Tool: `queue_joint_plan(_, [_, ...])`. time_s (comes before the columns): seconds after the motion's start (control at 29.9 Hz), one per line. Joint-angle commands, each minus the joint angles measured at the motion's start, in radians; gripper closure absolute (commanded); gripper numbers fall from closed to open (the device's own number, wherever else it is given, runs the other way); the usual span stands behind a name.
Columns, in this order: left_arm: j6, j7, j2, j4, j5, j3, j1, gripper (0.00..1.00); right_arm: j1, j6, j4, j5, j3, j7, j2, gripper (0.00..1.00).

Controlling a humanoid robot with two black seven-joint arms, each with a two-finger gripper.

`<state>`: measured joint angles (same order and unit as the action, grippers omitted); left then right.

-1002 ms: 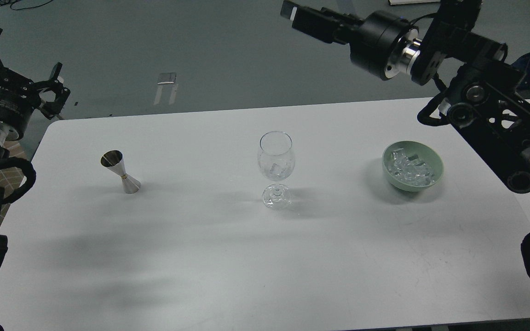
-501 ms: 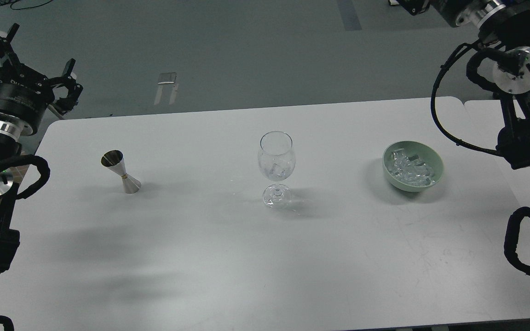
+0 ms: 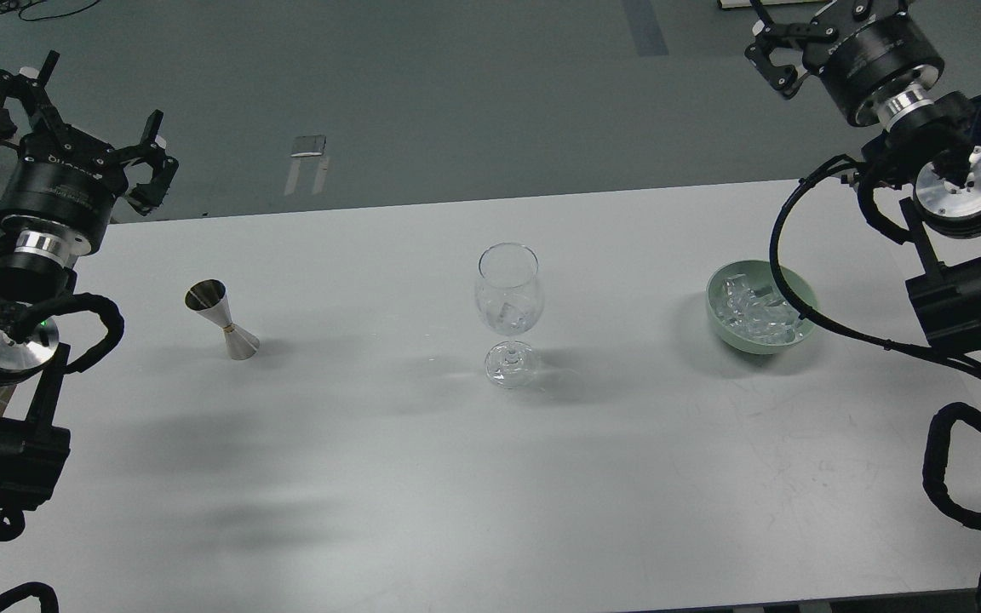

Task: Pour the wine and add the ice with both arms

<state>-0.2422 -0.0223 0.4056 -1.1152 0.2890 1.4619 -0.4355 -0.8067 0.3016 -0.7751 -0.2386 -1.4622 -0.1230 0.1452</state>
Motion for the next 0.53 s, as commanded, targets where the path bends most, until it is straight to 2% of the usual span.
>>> queue_joint_plan(0.0, [-0.008,0.002,-0.002,0.009,-0.001,-0.003,0.003,0.02,0.001,0.026,0.056,0.015,-0.007,0.008,-0.038,0.0])
queue_joint_plan(0.23, [-0.026,-0.001,-0.01,0.04,0.001,-0.049,0.0,0.02,0.037,0.178,0.057,0.016,-0.013,0.043,-0.114,0.0])
queue_joint_plan(0.5, [-0.037,-0.008,-0.059,0.041,0.009,-0.051,-0.006,0.02,0.069,0.187,0.025,0.018,-0.017,0.045,-0.113,0.0])
